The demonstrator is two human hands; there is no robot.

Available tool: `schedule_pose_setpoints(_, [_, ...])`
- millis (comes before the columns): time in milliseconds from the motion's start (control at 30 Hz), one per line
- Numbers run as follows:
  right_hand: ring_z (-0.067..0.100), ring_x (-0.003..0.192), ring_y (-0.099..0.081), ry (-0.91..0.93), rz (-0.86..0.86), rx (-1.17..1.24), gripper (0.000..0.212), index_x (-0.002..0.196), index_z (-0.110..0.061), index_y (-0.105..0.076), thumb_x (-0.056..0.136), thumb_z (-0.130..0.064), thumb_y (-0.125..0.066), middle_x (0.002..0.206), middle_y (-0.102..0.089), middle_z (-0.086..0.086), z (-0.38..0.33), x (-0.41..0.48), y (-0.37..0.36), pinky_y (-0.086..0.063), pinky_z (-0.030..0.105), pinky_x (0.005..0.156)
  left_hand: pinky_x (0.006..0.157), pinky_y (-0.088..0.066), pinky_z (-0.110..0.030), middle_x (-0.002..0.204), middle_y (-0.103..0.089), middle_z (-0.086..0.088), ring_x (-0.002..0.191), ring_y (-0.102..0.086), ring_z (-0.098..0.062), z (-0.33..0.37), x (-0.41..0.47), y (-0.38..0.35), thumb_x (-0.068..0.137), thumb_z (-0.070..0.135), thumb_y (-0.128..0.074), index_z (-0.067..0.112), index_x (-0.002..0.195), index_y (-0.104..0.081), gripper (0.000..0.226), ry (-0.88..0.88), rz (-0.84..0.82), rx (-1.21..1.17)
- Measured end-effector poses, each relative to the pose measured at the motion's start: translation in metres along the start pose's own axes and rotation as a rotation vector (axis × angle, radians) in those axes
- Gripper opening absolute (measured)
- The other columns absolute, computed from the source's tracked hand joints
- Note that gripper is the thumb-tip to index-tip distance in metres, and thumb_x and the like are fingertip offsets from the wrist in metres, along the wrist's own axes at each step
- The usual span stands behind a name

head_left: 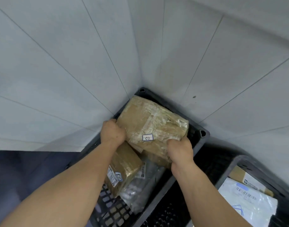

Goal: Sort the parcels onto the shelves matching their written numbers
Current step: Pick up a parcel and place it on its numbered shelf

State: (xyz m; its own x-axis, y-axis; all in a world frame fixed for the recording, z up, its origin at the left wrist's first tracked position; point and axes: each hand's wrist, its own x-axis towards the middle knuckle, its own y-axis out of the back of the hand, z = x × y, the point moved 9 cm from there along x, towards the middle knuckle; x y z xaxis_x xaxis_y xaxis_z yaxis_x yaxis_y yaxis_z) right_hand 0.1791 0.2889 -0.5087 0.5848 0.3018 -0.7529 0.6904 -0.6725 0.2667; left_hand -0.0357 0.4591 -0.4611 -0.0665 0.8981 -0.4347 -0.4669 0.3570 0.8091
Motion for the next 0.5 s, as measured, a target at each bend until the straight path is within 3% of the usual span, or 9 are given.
schedule_pose_setpoints(133, [0.027, 0.091, -0.07, 0.045, -0.064, 0.019, 0.047, 0.116, -0.022, -0.064, 0.069, -0.023, -0.061, 0.11, -0.068, 0.004, -0.027, -0.033, 0.015, -0.062, 0.046, 0.076, 0.073, -0.039, -0.025, 0.109, -0.063, -0.018, 0.098, -0.061, -0.033, 0.008, -0.026, 0.032, 0.086, 0.006, -0.053, 0.004, 0.109, -0.068, 0.028, -0.013, 0.064, -0.043])
schedule_pose_setpoints(267, [0.024, 0.092, -0.07, 0.066, -0.157, 0.081, 0.037, 0.123, -0.023, -0.062, 0.088, -0.011, -0.059, 0.109, -0.069, 0.002, -0.045, -0.067, 0.034, -0.062, 0.039, 0.073, 0.072, -0.041, -0.028, 0.107, -0.062, -0.017, 0.094, -0.06, -0.03, 0.024, -0.058, 0.071, 0.086, 0.008, -0.052, 0.006, 0.108, -0.069, 0.028, -0.038, 0.134, -0.123])
schedule_pose_setpoints(400, [0.023, 0.095, -0.072, 0.135, -0.226, 0.121, 0.044, 0.126, -0.03, -0.062, 0.083, -0.023, -0.068, 0.112, -0.072, -0.002, -0.065, -0.105, 0.051, -0.063, 0.042, 0.076, 0.07, -0.041, -0.029, 0.102, -0.062, -0.017, 0.089, -0.06, -0.029, 0.044, -0.098, 0.112, 0.085, 0.009, -0.053, 0.005, 0.104, -0.07, 0.026, -0.068, 0.195, -0.183])
schedule_pose_setpoints(500, [0.021, 0.095, -0.071, 0.197, -0.237, 0.126, 0.036, 0.112, -0.031, -0.065, 0.08, -0.02, -0.076, 0.108, -0.072, -0.003, -0.084, -0.136, 0.078, -0.061, 0.044, 0.082, 0.076, -0.047, -0.031, 0.107, -0.063, -0.014, 0.094, -0.061, -0.028, 0.056, -0.133, 0.136, 0.085, 0.012, -0.052, 0.009, 0.113, -0.07, 0.033, -0.086, 0.23, -0.25])
